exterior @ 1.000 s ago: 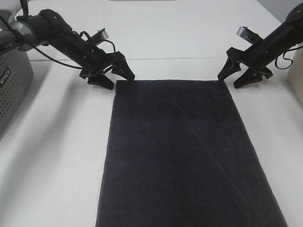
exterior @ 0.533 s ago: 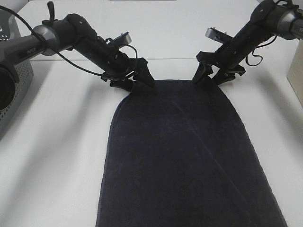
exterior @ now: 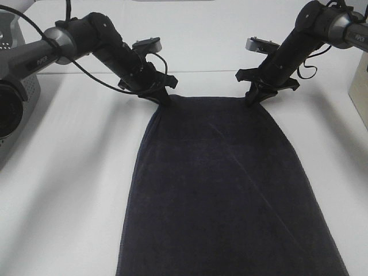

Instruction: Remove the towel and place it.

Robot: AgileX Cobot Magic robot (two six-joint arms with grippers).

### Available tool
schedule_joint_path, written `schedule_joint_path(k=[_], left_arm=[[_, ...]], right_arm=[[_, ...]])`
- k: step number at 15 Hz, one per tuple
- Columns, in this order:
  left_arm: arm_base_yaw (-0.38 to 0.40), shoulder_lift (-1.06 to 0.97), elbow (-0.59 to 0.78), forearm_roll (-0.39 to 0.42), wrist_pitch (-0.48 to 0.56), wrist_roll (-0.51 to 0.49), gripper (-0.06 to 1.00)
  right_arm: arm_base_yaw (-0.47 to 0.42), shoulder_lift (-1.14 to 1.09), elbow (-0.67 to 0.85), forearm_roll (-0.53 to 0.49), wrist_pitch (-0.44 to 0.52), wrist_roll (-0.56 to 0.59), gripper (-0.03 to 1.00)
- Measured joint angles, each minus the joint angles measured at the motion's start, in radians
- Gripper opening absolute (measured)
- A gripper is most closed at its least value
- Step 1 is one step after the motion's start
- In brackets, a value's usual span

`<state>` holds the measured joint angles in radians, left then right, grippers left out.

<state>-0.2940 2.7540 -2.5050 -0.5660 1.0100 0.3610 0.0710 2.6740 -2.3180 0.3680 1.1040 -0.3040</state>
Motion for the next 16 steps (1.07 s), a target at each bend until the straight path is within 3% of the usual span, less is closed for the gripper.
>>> schedule_joint_path(k=[6, 10, 16], left_arm=[[0.003, 0.0, -0.152, 0.083, -0.01, 0.048, 0.01], [0.003, 0.0, -0.169, 0.129, -0.134, 0.085, 0.01], [0.003, 0.006, -0.169, 0.133, -0.37, 0.179, 0.01]], right_arm=[[0.004, -0.019, -0.038, -0.053, -0.091, 0.003, 0.01], [0.004, -0.022, -0.138, 0.018, -0.235, -0.018, 0.01], [0.004, -0.022, -0.143, 0.047, -0.422, -0.085, 0.01]])
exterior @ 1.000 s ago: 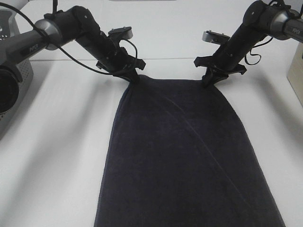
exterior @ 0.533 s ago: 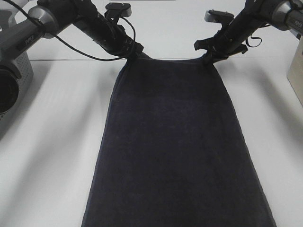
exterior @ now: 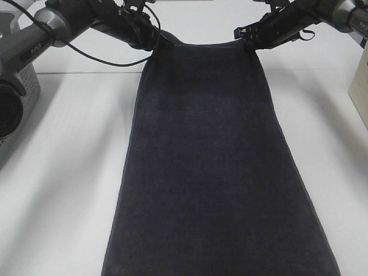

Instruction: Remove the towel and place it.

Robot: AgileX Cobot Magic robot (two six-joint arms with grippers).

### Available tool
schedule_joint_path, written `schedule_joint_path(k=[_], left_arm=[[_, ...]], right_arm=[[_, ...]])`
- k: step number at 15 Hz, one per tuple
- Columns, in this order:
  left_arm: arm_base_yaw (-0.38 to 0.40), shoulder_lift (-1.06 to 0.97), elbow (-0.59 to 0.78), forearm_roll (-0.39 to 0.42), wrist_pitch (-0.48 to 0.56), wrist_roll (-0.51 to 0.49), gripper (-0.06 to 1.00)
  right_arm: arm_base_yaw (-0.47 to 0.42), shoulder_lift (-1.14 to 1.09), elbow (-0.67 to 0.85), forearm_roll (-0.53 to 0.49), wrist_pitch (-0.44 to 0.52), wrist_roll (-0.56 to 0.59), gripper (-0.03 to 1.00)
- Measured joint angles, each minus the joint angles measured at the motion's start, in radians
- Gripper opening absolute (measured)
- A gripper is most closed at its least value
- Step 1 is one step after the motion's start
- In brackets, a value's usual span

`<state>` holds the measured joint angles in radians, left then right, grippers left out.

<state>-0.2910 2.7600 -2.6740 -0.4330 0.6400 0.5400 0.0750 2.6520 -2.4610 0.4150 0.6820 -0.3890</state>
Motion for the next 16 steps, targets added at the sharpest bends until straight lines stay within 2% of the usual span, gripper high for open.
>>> schedule_joint_path(k=[4, 11, 16], left_arm=[[0.0, 0.042, 0.0, 0.0, -0.069, 0.046, 0.01], [0.0, 0.108, 0.0, -0.011, -0.2, 0.067, 0.01], [0.0, 0.151, 0.0, -0.015, -0.255, 0.07, 0.01]], right_arm=[[0.0, 0.039, 0.0, 0.004, -0.072, -0.008, 0.01], [0.0, 0.059, 0.003, 0.032, -0.146, -0.024, 0.01], [0.0, 0.13, 0.003, 0.072, -0.17, -0.063, 0.02]])
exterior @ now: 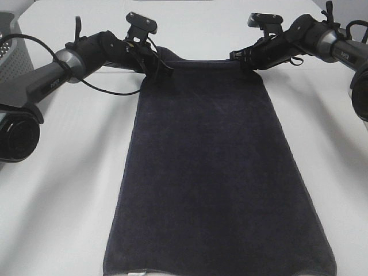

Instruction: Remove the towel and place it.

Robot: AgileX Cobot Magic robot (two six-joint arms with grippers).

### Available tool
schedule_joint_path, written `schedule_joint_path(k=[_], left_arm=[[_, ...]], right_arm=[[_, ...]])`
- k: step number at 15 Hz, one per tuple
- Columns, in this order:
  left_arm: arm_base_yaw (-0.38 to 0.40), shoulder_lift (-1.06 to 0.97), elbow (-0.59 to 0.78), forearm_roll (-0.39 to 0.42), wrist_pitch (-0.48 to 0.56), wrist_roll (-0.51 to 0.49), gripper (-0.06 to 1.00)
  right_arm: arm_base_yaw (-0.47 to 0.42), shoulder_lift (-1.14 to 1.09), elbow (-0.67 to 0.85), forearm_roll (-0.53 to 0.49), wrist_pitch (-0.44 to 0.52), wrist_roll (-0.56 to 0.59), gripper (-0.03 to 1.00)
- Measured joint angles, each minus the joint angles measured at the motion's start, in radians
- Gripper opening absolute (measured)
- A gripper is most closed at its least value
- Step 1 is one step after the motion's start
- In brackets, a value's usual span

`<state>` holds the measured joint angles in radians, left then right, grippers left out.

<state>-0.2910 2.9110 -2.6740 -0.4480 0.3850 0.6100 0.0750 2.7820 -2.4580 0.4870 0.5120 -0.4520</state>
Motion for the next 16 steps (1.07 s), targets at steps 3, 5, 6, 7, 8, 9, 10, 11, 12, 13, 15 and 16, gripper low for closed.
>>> schedule_joint_path(k=[3, 5, 6, 7, 8, 9, 10, 11, 12, 13, 15, 16], left_arm=[[0.0, 0.017, 0.0, 0.0, -0.043, 0.001, 0.01], [0.0, 0.02, 0.0, 0.0, -0.079, 0.001, 0.07], [0.0, 0.02, 0.0, 0.0, -0.102, 0.001, 0.15], [0.0, 0.02, 0.0, -0.003, -0.112, 0.001, 0.25], [0.0, 0.02, 0.0, -0.009, -0.119, 0.001, 0.37], [0.0, 0.021, 0.0, -0.016, -0.123, 0.001, 0.48], [0.0, 0.022, 0.0, -0.019, -0.125, 0.001, 0.58], [0.0, 0.023, 0.0, -0.019, -0.125, 0.001, 0.64], [0.0, 0.023, 0.0, -0.019, -0.124, 0.001, 0.66], [0.0, 0.019, 0.0, -0.018, -0.113, 0.001, 0.67], [0.0, -0.013, 0.0, 0.002, -0.027, 0.001, 0.67], [0.0, -0.071, 0.0, 0.016, 0.072, -0.021, 0.67]], right_arm=[[0.0, 0.003, 0.0, 0.016, -0.037, -0.011, 0.11], [0.0, 0.006, 0.0, 0.016, -0.083, -0.013, 0.25], [0.0, 0.008, 0.0, 0.019, -0.094, -0.013, 0.35], [0.0, 0.014, 0.0, 0.021, -0.106, -0.013, 0.44], [0.0, 0.021, 0.0, 0.022, -0.113, -0.014, 0.52], [0.0, 0.023, 0.0, 0.022, -0.114, -0.014, 0.56], [0.0, 0.024, 0.001, 0.022, -0.114, -0.014, 0.57], [0.0, 0.024, 0.001, 0.022, -0.115, -0.014, 0.58], [-0.005, 0.024, 0.001, 0.022, -0.104, -0.014, 0.58], [-0.014, 0.014, 0.001, 0.022, -0.056, -0.013, 0.58], [-0.027, -0.016, 0.001, 0.019, 0.011, -0.012, 0.58], [-0.04, -0.068, 0.001, 0.016, 0.089, -0.008, 0.59]])
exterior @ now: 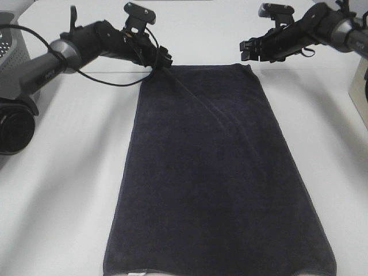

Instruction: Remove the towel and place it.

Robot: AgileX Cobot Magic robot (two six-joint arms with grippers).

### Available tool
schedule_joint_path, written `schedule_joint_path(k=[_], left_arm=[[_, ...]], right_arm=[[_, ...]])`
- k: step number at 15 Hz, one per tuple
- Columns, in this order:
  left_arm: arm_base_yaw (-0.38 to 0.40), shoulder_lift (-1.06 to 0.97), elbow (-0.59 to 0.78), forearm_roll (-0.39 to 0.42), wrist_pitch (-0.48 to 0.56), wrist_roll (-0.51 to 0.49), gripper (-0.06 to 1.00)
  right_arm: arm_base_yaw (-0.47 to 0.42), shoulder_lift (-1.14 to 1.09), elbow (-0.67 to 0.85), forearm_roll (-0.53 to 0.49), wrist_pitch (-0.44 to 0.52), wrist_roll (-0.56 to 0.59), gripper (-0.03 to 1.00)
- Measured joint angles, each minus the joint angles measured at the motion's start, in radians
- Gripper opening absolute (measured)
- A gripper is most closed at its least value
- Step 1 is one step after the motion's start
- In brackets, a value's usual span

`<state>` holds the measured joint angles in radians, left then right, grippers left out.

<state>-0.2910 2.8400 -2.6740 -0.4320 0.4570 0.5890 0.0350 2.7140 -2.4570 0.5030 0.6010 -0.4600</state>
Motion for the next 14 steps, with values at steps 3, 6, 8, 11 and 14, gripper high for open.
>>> schedule_joint_path(k=[3, 6, 8, 11, 14], left_arm=[[0.0, -0.087, 0.0, 0.049, 0.15, -0.073, 0.67], [0.0, -0.163, -0.003, 0.225, 0.442, -0.276, 0.67], [0.0, -0.16, -0.003, 0.281, 0.507, -0.304, 0.67], [0.019, -0.09, -0.003, 0.29, 0.369, -0.311, 0.67], [0.024, 0.005, -0.003, 0.261, 0.188, -0.312, 0.67]], right_arm=[[-0.009, -0.085, 0.0, -0.015, 0.165, 0.012, 0.59], [-0.009, -0.197, 0.0, -0.096, 0.448, 0.093, 0.59], [-0.009, -0.229, 0.0, -0.112, 0.519, 0.121, 0.59], [-0.009, -0.246, 0.0, -0.112, 0.571, 0.143, 0.59], [-0.009, -0.246, 0.0, -0.113, 0.589, 0.144, 0.59]])
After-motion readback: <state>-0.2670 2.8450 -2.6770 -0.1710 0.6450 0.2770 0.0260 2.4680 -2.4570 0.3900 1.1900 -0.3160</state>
